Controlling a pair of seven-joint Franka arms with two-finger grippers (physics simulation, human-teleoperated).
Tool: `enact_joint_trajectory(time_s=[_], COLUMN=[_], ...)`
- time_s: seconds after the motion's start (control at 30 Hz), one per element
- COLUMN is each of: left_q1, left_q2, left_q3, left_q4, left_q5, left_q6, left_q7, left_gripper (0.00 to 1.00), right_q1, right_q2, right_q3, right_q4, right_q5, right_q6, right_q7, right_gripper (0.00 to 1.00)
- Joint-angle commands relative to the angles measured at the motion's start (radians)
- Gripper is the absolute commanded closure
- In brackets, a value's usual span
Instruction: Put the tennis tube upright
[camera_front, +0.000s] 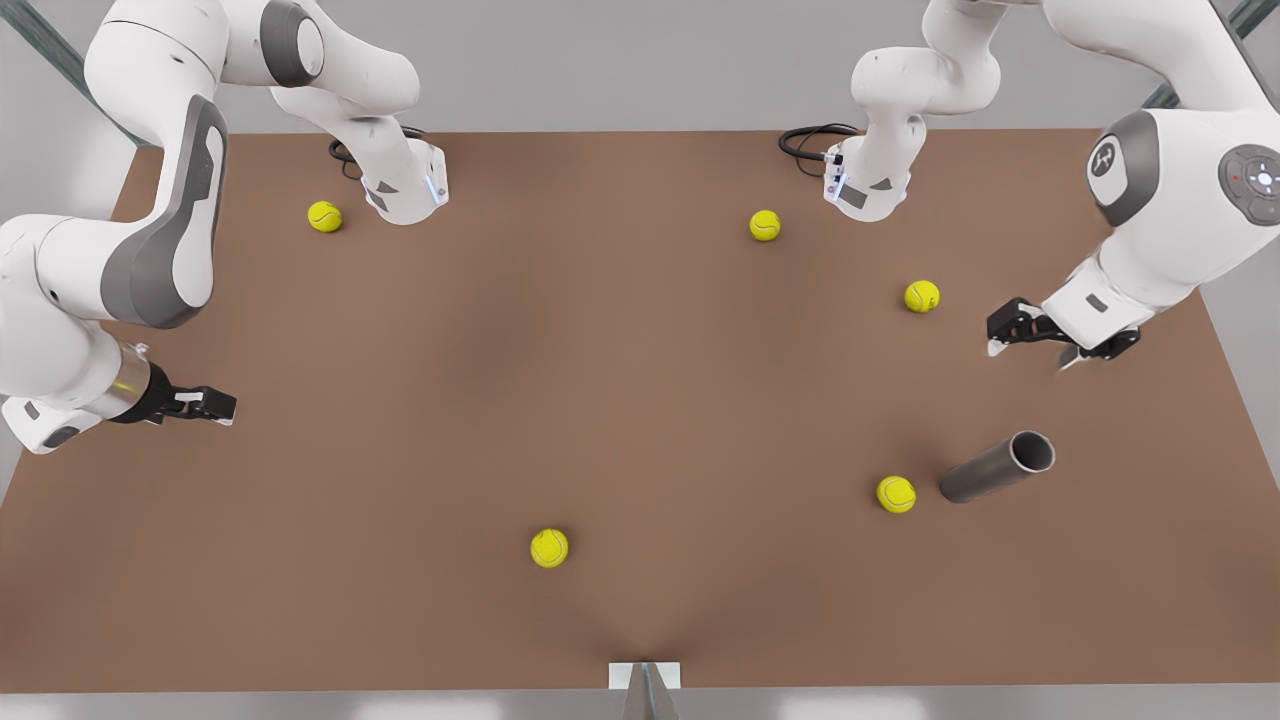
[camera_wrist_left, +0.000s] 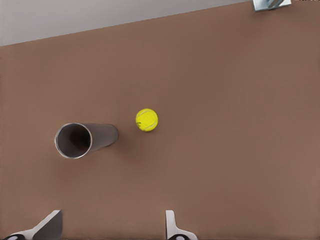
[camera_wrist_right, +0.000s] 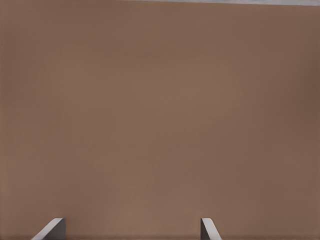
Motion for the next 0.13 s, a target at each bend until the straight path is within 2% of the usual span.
enact_joint_trajectory(time_s=[0.0, 0.1], left_q1=[0.008, 0.01], left_q2=[-0.001, -0.001], left_q3=[0.0, 0.0], left_q4=[0.0, 0.0], left_q5=[0.008, 0.006], left_q6=[-0.037, -0.039], left_q7=[-0.309, -0.309], left_gripper=[0.0, 0.0], right_q1=[0.0, 0.0], right_q2=[-0.001, -0.001], right_q3=[0.0, 0.0], right_q4=[0.0, 0.0], right_q5=[0.001, -0.001], right_q6=[0.0, 0.0], right_q7=[0.001, 0.001], right_gripper=[0.0, 0.0])
